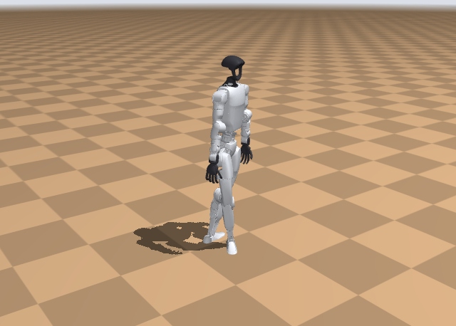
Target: In place motions
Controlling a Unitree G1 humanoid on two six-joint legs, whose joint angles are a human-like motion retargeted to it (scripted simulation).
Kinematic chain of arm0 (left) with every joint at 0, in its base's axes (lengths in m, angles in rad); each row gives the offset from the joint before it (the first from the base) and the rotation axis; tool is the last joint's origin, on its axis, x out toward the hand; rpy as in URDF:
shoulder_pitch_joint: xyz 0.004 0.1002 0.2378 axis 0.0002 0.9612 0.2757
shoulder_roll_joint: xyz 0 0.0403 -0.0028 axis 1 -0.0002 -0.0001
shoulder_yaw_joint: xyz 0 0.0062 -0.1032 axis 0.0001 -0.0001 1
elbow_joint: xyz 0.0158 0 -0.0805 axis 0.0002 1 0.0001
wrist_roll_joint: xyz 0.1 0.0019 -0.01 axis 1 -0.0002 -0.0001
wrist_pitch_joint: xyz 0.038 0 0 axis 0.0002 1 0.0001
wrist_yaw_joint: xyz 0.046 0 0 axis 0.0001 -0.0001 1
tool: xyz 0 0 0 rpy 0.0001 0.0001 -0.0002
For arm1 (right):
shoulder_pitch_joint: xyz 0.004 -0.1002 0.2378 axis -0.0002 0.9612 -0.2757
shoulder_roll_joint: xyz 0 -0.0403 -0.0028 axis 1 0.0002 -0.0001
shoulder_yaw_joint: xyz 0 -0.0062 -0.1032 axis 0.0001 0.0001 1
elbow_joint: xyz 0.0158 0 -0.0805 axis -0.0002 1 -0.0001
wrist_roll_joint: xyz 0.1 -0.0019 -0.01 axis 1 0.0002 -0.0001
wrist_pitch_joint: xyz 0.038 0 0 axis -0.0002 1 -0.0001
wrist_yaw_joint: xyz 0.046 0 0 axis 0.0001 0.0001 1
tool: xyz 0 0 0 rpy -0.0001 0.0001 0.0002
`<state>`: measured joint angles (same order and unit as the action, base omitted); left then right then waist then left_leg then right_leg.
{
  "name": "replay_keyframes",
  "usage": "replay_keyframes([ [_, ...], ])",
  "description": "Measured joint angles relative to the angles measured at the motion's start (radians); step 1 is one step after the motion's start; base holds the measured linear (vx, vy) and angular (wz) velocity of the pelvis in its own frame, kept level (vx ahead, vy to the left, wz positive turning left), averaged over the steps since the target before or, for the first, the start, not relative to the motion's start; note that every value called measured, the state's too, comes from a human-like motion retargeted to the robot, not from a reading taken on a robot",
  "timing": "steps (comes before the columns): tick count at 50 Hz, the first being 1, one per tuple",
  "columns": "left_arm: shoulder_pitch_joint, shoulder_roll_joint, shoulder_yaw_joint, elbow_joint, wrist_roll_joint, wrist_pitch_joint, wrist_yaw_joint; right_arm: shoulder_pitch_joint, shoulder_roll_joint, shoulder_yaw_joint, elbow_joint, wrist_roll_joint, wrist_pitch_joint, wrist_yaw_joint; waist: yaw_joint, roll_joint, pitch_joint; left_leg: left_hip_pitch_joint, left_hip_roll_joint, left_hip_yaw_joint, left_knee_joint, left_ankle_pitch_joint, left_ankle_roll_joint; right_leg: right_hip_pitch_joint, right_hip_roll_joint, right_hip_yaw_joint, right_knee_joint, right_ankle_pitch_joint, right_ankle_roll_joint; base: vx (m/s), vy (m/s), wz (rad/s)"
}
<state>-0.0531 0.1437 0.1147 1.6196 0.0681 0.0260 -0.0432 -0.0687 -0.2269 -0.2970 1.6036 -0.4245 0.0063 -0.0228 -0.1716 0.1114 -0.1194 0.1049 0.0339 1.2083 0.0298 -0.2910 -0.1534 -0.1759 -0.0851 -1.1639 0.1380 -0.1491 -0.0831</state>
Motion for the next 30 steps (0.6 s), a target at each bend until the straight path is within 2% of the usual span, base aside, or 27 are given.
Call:
replay_keyframes([
  [5, -0.025, 0.005, 0.002, -0.051, -0.022, -0.012, 0.003, 0.014, 0.038, -0.006, 0.053, 0.075, 0.025, 0.009, -0.079, -0.015, 0.012, 0.061, 0.022, -0.003, 0.054, 0.081, 0.012, 0.001, 0.013, 0.115, -0.007, -0.026, -0.011, -0.02, -0.26, -0.93],
  [7, -0.022, 0.001, 0.010, -0.065, -0.019, -0.015, 0.004, 0.035, 0.055, 0.001, 0.062, 0.073, 0.033, 0.018, -0.081, -0.045, -0.008, 0.087, 0.018, 0.004, 0.098, 0.151, 0.046, -0.001, -0.001, 0.180, -0.014, -0.029, -0.013, 0.16, -0.21, -1.09],
  [10, -0.009, -0.008, -0.001, -0.080, -0.026, -0.027, 0.003, 0.060, 0.074, 0.012, 0.063, 0.051, 0.044, 0.028, -0.043, -0.128, -0.022, 0.121, 0.010, -0.015, 0.212, 0.247, 0.152, 0.019, -0.049, 0.254, -0.033, -0.021, -0.021, 0.18, -0.32, -1.39],
  [12, 0.005, -0.007, -0.015, -0.084, -0.036, -0.031, -0.011, 0.069, 0.087, 0.040, 0.050, 0.004, 0.054, 0.047, -0.013, -0.208, -0.012, 0.122, 0.039, -0.125, 0.390, 0.275, 0.273, 0.040, -0.108, 0.335, -0.021, -0.022, -0.023, 0.23, -0.22, -1.73],
  [13, 0.010, -0.006, -0.018, -0.084, -0.037, -0.031, -0.020, 0.069, 0.091, 0.054, 0.039, -0.021, 0.058, 0.057, -0.005, -0.228, -0.005, 0.111, 0.061, -0.177, 0.466, 0.273, 0.294, 0.047, -0.123, 0.362, -0.014, -0.022, -0.024, 0.20, -0.23, -1.73],
  [15, 0.018, -0.009, -0.012, -0.076, -0.038, -0.028, -0.032, 0.062, 0.096, 0.091, 0.001, -0.096, 0.065, 0.082, 0.028, -0.252, 0.014, 0.047, 0.121, -0.314, 0.652, 0.238, 0.297, 0.059, -0.126, 0.436, -0.013, -0.013, -0.032, 0.14, -0.22, -2.11],
  [17, 0.015, -0.020, 0.005, -0.061, -0.047, -0.028, -0.026, 0.042, 0.099, 0.129, -0.053, -0.167, 0.060, 0.107, 0.063, -0.241, 0.038, -0.075, 0.135, -0.499, 0.783, 0.230, 0.253, 0.068, -0.083, 0.508, -0.039, 0.010, -0.047, 0.00, -0.07, -2.41],
  [18, 0.014, -0.026, 0.013, -0.054, -0.054, -0.029, -0.023, 0.031, 0.100, 0.150, -0.083, -0.198, 0.051, 0.118, 0.069, -0.236, 0.048, -0.117, 0.125, -0.563, 0.803, 0.227, 0.251, 0.070, -0.070, 0.536, -0.049, 0.022, -0.052, -0.05, -0.08, -2.01],
  [20, 0.011, -0.032, 0.026, -0.045, -0.060, -0.030, -0.022, 0.013, 0.101, 0.180, -0.129, -0.231, 0.034, 0.134, 0.064, -0.228, 0.061, -0.155, 0.132, -0.612, 0.810, 0.215, 0.266, 0.070, -0.057, 0.566, -0.057, 0.037, -0.056, -0.03, -0.09, -1.52],
  [22, 0.015, -0.036, 0.030, -0.042, -0.056, -0.030, -0.027, -0.012, 0.102, 0.216, -0.178, -0.251, 0.008, 0.147, 0.061, -0.222, 0.073, -0.194, 0.148, -0.632, 0.771, 0.186, 0.297, 0.066, -0.049, 0.612, -0.057, 0.055, -0.057, 0.02, -0.06, -1.67],
  [25, 0.024, -0.041, 0.021, -0.040, -0.041, -0.029, -0.027, -0.026, 0.108, 0.233, -0.214, -0.256, -0.004, 0.157, 0.077, -0.213, 0.080, -0.256, 0.118, -0.708, 0.667, 0.164, 0.301, 0.056, -0.034, 0.677, -0.055, 0.073, -0.055, 0.07, -0.05, -1.54],
  [30, 0.026, -0.046, 0.007, -0.037, -0.039, -0.027, -0.028, -0.018, 0.129, 0.230, -0.219, -0.194, 0.001, 0.154, 0.132, -0.186, 0.115, -0.296, 0.011, -0.958, 0.352, 0.190, 0.235, 0.078, 0.031, 0.770, -0.069, 0.097, -0.060, 0.11, -0.04, -1.55],
])
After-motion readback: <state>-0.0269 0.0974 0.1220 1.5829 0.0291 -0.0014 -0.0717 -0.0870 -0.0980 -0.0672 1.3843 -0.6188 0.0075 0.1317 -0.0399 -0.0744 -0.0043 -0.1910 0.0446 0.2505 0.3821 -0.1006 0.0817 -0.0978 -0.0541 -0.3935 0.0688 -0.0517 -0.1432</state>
